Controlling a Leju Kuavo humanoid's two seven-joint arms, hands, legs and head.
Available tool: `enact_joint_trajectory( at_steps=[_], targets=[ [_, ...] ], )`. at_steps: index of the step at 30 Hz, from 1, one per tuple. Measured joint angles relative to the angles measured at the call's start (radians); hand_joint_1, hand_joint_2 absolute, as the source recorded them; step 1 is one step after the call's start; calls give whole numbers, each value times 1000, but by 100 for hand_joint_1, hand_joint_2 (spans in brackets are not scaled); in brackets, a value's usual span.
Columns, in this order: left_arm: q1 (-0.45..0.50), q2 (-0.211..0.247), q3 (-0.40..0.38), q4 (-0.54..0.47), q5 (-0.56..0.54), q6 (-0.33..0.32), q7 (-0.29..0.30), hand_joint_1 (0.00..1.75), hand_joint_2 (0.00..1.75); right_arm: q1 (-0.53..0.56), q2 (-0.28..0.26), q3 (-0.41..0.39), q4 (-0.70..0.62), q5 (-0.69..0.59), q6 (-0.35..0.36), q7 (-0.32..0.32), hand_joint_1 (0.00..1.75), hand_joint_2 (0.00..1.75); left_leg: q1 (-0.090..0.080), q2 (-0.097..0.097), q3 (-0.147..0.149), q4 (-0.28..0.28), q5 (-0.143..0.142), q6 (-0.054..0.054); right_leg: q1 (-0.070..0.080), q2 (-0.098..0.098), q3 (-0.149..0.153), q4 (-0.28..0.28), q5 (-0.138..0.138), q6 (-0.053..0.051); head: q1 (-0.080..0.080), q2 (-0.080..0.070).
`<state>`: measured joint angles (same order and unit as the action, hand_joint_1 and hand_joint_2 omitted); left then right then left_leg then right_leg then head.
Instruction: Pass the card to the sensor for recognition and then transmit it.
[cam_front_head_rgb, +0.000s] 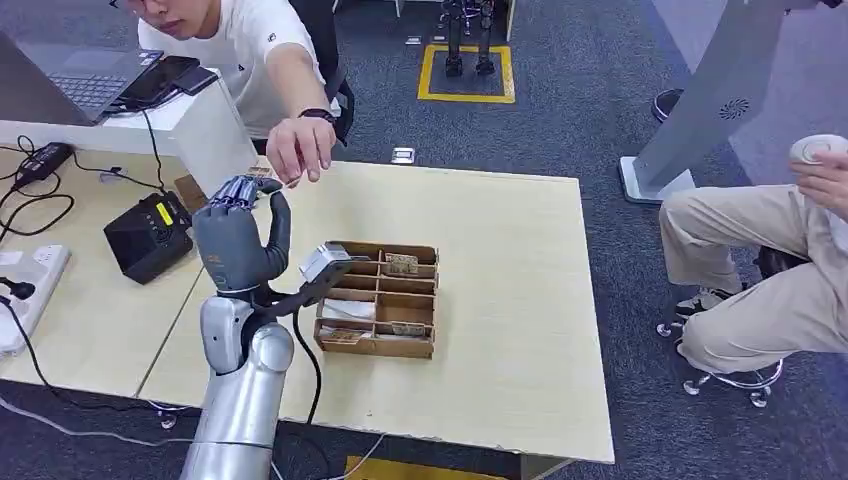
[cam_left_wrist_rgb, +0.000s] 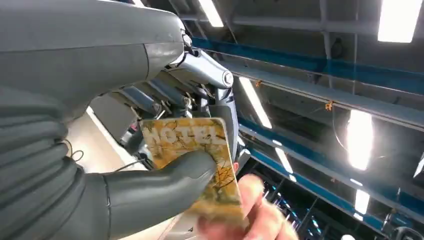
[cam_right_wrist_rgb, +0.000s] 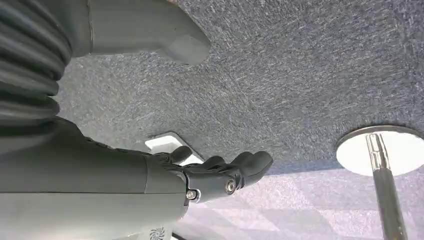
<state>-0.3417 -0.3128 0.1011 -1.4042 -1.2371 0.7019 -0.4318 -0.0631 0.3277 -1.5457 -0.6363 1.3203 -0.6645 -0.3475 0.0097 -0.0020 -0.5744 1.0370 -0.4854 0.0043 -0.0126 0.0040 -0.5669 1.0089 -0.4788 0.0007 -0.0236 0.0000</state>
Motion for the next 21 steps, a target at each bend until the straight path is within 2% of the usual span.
enact_joint_trajectory(
  at_steps=[10, 21],
  targets=[
    [1, 0, 5, -21, 13, 0, -16, 175, 175, 0, 0, 0, 0, -3, 0, -3, 0, 175, 0, 0, 0, 0, 0, 0, 0, 0, 0, 0, 0, 0, 0, 0],
    [17, 0, 87, -66, 14, 0, -42, 175, 175, 0, 0, 0, 0, -26, 0, 4, 0, 175, 0, 0, 0, 0, 0, 0, 0, 0, 0, 0, 0, 0, 0, 0]
  ],
)
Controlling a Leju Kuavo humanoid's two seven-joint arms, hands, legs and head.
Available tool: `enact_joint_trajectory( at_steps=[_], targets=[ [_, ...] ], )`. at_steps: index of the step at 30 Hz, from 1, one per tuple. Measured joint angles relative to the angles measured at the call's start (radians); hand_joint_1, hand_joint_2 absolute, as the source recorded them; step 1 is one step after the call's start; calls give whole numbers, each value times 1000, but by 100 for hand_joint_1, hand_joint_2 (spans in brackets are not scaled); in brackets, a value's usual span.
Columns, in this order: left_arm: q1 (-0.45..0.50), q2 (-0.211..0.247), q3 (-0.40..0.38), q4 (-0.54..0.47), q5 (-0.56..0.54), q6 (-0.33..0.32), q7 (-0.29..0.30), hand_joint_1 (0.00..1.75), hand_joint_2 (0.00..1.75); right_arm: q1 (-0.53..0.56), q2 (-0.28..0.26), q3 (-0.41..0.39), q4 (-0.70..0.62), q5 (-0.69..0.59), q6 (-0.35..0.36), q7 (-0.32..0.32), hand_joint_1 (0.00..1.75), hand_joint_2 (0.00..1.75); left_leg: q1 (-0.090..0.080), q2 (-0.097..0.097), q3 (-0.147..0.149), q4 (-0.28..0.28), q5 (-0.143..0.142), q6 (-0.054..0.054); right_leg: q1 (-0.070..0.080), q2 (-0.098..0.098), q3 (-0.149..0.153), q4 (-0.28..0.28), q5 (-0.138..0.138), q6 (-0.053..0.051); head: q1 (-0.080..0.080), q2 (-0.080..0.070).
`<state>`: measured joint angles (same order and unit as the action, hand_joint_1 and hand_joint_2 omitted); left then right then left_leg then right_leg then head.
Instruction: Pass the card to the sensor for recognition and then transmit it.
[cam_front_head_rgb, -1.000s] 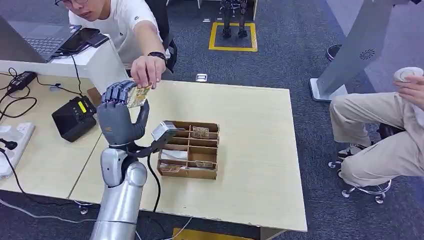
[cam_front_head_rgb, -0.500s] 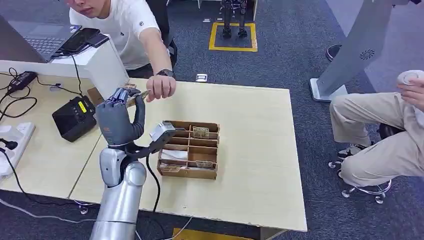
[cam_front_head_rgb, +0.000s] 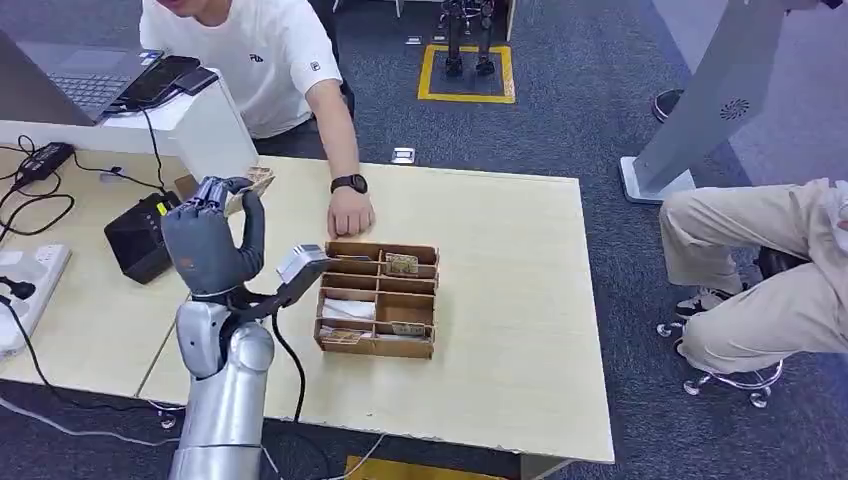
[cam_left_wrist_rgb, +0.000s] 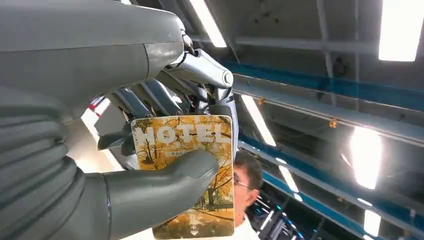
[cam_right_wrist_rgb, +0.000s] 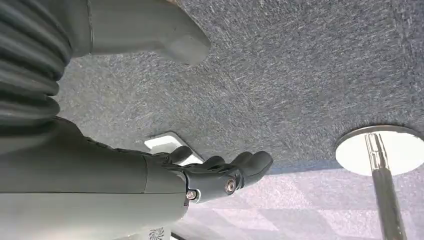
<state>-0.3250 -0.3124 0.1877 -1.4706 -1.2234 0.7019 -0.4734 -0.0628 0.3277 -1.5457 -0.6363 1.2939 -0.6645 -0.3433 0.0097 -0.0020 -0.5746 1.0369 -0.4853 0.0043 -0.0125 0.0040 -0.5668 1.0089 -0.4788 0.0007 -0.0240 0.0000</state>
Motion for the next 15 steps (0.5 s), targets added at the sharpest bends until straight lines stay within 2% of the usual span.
enact_joint_trajectory(
  at_steps=[9, 11, 15],
  targets=[
    [24, 1, 111, -2, 45, 0, -15, 175, 175, 0, 0, 0, -1, -26, 0, 16, 0, 175, 0, 0, 0, 0, 0, 0, 0, 0, 0, 0, 0, 0, 0, 0],
    [29, 3, 130, 1, 84, 0, -30, 175, 175, 0, 0, 0, -1, -31, 0, 17, 0, 175, 0, 0, 0, 0, 0, 0, 0, 0, 0, 0, 0, 0, 0, 0],
    [32, 2, 141, 5, 68, 0, -2, 175, 175, 0, 0, 0, -1, -39, 0, 17, 0, 175, 0, -1, 0, 0, 0, 0, 0, 0, 0, 0, 0, 0, 0, 0]
  ],
)
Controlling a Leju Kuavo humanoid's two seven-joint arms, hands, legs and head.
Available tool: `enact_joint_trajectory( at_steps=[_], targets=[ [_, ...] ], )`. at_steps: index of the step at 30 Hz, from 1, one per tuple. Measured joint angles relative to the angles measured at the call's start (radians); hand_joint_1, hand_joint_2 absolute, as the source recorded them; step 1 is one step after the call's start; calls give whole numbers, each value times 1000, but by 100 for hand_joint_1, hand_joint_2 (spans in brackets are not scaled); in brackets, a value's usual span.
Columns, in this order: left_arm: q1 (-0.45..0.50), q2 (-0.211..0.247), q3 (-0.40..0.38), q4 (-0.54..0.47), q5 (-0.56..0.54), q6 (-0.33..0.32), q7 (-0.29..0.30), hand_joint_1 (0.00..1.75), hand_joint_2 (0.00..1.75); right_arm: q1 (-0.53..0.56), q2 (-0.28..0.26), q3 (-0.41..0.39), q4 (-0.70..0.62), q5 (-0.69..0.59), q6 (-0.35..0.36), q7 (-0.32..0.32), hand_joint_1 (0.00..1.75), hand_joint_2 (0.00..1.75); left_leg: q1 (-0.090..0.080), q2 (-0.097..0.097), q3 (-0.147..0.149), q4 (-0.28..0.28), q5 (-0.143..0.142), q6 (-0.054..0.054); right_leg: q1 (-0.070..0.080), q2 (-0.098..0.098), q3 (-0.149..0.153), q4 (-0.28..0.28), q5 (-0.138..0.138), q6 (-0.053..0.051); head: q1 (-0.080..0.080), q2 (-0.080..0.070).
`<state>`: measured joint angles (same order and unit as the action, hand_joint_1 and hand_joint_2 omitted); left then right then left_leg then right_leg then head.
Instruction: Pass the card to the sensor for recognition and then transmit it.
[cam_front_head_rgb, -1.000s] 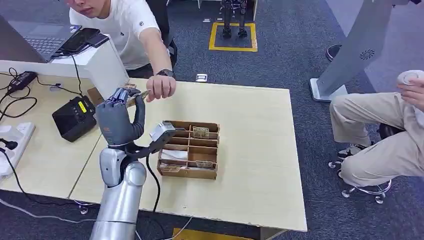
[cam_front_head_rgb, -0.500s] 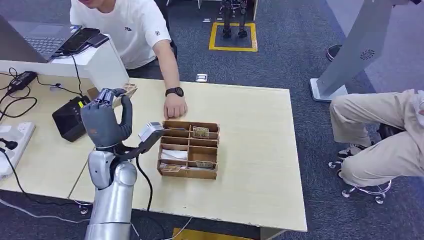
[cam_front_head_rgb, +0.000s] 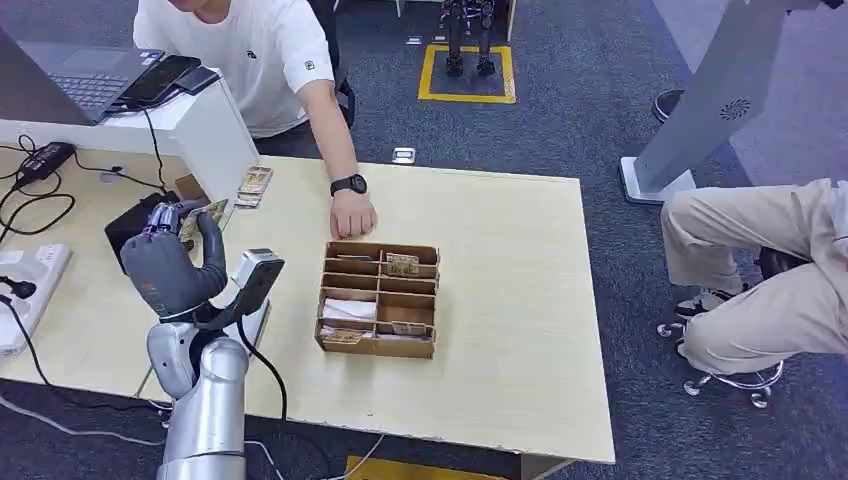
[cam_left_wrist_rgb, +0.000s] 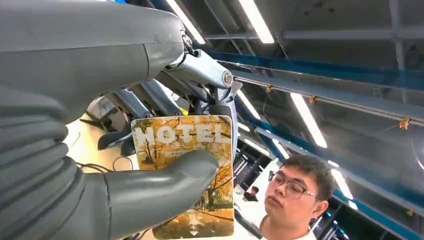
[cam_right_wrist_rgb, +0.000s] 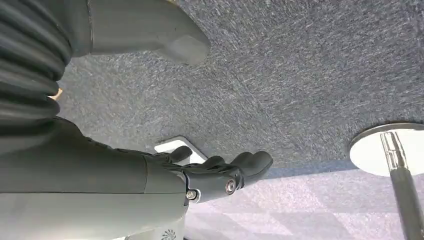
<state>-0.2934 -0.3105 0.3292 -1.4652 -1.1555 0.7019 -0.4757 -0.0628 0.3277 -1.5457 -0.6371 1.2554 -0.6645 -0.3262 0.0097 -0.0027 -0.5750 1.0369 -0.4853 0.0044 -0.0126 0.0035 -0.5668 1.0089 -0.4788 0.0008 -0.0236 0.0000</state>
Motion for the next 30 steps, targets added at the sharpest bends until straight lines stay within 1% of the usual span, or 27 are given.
enact_joint_trajectory(
  at_steps=[5, 7, 9, 13, 20, 23, 30],
  targets=[
    [6, -1, 10, 10, -1, 0, 18, 175, 175, 0, 0, 0, 0, -7, 0, 4, 0, 175, 0, 0, 0, 0, 0, 0, 0, 0, 0, 0, 0, 0, 0, 0],
    [10, -1, 12, 21, 32, 0, 18, 175, 175, 0, 0, 0, 0, -8, 0, 9, 0, 175, 0, 0, 0, 0, 0, 0, 0, 0, 0, 0, 0, 0, 0, 0],
    [14, -1, 13, 35, 38, 0, 21, 175, 175, 0, 0, 0, -2, -8, 0, 12, 0, 175, 0, 0, 0, 0, 0, 0, 0, 0, 0, 0, 0, 0, 0, 0],
    [26, 5, 2, 57, 14, 0, 109, 175, 175, 0, 0, 0, -2, -8, 0, 12, 0, 175, 0, 0, 0, 0, 0, 0, 0, 0, 0, 0, 0, 0, 0, 0],
    [70, 23, -69, 142, -20, 0, 237, 175, 175, 0, 0, 0, -2, -6, 0, 14, 0, 175, 0, 0, 0, 0, 0, 0, 0, 0, 0, 0, 0, 0, 0, 0],
    [87, 31, -101, 177, -21, 0, 273, 175, 175, 0, 0, 0, -2, -7, 0, 14, 0, 175, 0, 0, 0, 0, 0, 0, 0, 0, 0, 0, 0, 0, 0, 0],
    [104, 38, -139, 233, -13, 0, 302, 175, 175, 0, 0, 0, -6, -7, 0, 17, 0, 175, 0, 0, 0, 0, 0, 0, 0, 0, 0, 0, 0, 0, 0, 0]
  ],
)
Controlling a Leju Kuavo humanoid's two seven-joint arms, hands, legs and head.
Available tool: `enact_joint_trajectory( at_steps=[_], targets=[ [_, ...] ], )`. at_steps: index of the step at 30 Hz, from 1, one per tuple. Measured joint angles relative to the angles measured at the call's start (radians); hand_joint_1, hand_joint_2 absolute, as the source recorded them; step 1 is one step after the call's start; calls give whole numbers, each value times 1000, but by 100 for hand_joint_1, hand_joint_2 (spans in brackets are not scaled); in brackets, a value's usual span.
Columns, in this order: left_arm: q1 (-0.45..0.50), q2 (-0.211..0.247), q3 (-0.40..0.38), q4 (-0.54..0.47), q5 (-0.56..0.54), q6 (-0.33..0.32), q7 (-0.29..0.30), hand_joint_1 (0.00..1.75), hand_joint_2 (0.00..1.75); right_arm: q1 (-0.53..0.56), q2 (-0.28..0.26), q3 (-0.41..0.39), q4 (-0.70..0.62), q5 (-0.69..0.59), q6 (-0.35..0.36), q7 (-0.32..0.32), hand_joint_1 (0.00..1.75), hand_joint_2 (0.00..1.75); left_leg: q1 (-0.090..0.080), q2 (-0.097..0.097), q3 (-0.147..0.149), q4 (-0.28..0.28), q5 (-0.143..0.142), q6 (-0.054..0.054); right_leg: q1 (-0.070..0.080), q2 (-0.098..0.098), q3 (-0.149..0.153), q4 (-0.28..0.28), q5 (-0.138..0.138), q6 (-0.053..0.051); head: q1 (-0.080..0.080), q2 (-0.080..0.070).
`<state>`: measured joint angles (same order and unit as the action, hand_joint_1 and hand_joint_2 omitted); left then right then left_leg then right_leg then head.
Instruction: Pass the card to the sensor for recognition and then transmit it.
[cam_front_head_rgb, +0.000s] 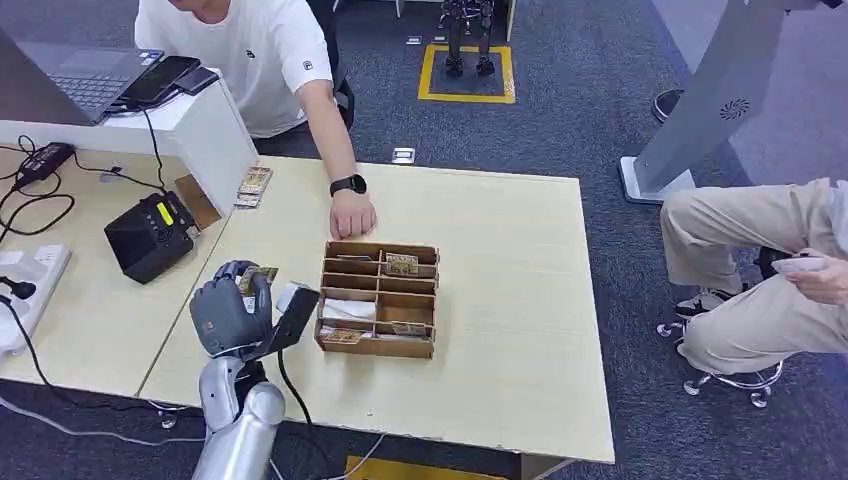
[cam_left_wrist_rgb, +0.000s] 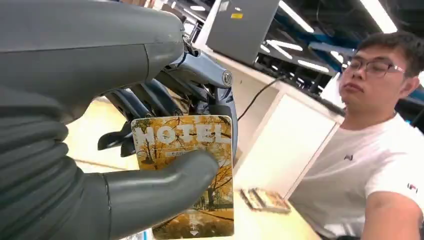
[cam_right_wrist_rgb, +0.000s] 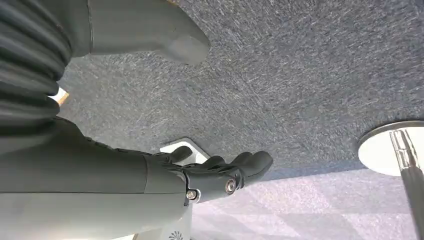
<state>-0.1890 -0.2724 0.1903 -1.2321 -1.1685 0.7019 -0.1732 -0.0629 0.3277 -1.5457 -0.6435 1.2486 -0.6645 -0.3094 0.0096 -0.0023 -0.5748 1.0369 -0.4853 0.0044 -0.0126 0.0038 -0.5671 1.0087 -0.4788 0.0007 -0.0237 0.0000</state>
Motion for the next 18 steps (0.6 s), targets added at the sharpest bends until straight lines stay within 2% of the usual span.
enact_joint_trajectory(
  at_steps=[7, 18],
  targets=[
    [11, 4, -19, 33, 8, 0, 16, 175, 175, 0, 0, 0, -1, 0, 0, 1, 0, 175, 0, 0, 0, 0, 0, 0, 0, 0, 0, 0, 0, 0, 0, 0],
    [26, 15, -44, 56, -47, 0, 81, 175, 175, 0, 0, 0, -5, 4, 0, 10, 0, 175, 0, 0, 0, 0, 0, 0, 0, 0, 0, 0, 0, 0, 0, 0]
  ],
)
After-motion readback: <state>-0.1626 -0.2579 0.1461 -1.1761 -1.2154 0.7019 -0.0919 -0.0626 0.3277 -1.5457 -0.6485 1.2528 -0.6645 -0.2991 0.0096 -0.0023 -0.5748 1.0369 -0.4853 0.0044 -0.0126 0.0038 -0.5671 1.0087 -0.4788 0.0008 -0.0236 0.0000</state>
